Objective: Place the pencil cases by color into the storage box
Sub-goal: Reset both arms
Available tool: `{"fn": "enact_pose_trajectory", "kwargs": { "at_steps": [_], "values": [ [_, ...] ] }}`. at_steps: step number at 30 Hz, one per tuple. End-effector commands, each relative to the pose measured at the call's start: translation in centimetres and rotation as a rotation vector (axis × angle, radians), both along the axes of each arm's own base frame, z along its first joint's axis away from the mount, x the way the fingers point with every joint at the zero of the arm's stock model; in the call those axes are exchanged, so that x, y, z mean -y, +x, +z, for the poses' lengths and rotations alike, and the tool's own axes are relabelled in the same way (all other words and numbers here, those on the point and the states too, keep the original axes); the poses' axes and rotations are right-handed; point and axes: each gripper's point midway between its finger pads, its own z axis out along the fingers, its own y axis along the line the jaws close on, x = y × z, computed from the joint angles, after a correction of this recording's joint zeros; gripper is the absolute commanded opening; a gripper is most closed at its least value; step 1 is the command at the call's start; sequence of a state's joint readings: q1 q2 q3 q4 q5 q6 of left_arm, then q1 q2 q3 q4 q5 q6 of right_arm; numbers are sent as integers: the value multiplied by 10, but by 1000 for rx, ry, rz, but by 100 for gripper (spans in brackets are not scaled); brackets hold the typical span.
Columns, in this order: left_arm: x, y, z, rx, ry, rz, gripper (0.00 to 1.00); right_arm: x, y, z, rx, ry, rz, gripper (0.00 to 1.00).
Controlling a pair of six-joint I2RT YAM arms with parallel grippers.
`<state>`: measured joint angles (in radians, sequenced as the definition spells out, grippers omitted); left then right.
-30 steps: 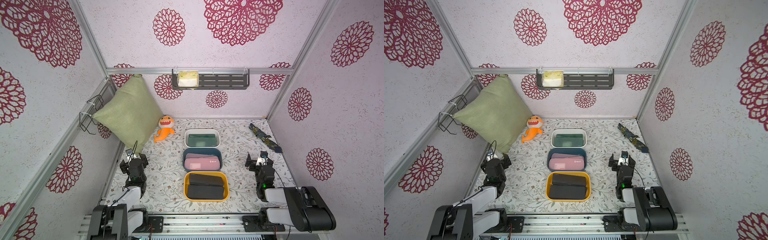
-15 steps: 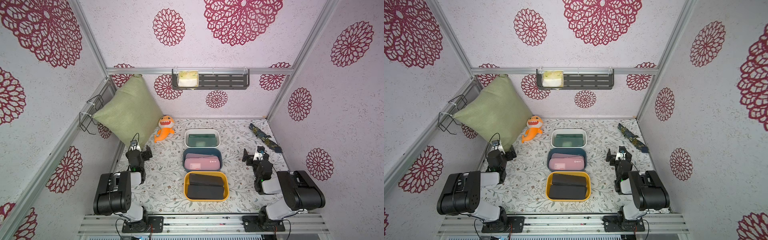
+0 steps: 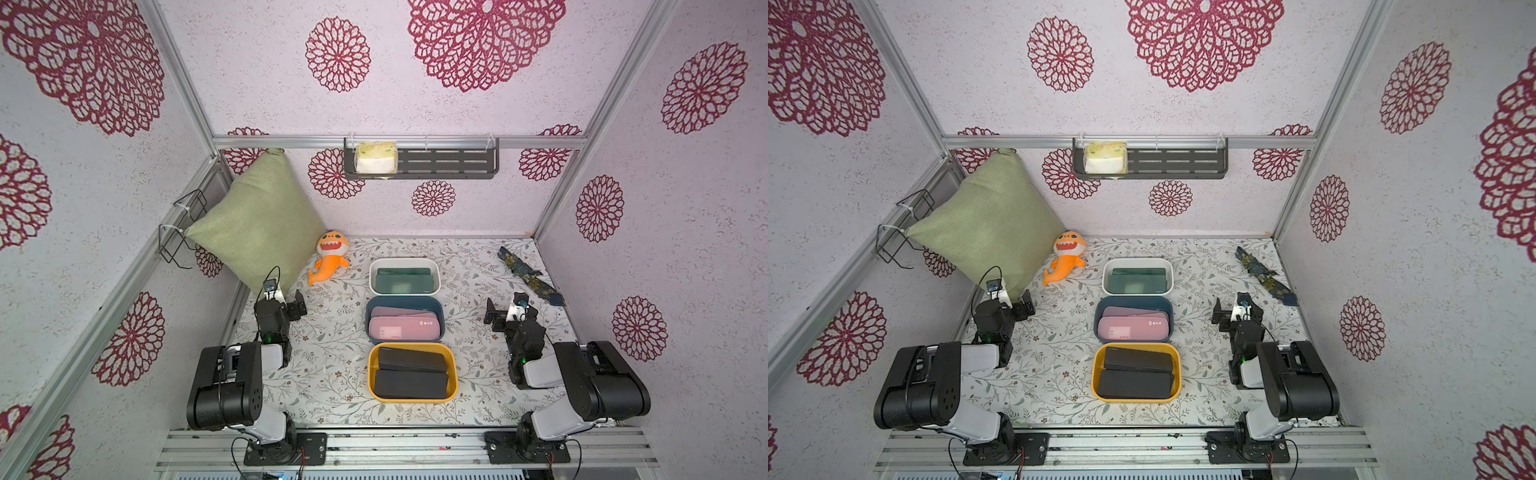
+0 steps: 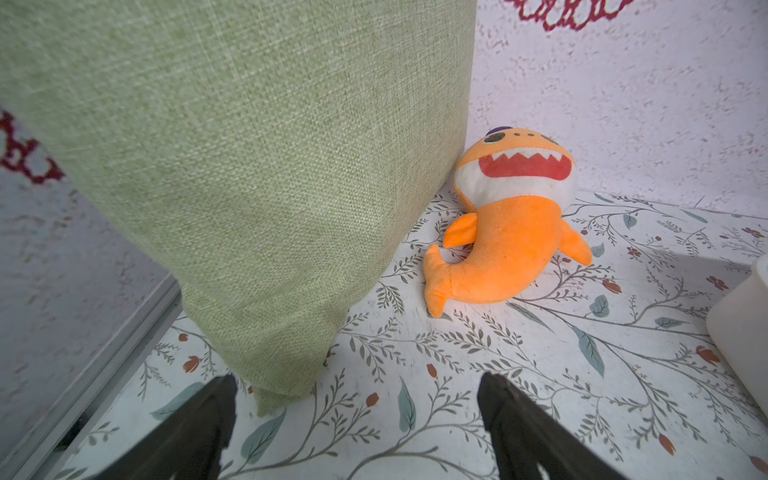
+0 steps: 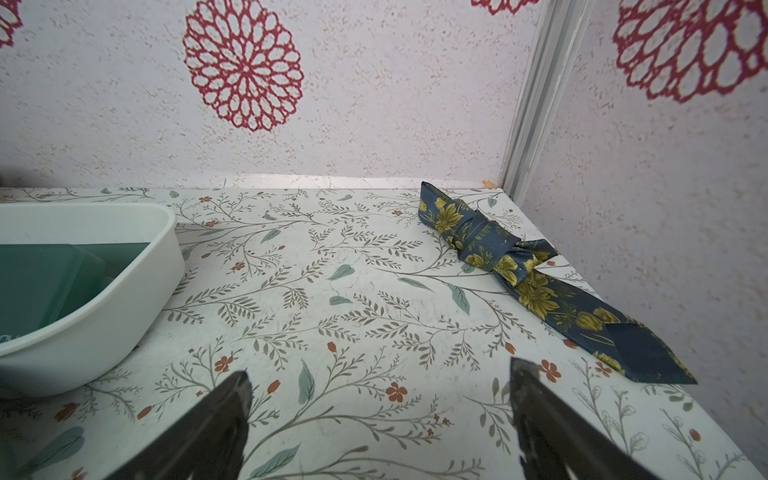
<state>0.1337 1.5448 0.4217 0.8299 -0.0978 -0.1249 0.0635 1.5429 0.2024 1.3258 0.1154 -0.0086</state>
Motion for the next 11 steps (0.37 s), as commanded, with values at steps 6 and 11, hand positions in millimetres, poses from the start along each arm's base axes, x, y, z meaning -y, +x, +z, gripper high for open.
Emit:
{"fn": "enact_pose_trajectory", "kwargs": {
  "at_steps": [6, 11],
  "values": [
    [-1, 3, 8, 30, 10, -4, 97, -2, 4, 7, 21, -3, 15, 99],
    [-1, 3, 8, 30, 8, -4, 97, -2, 3, 9, 29, -5, 14, 99]
  ]
}}
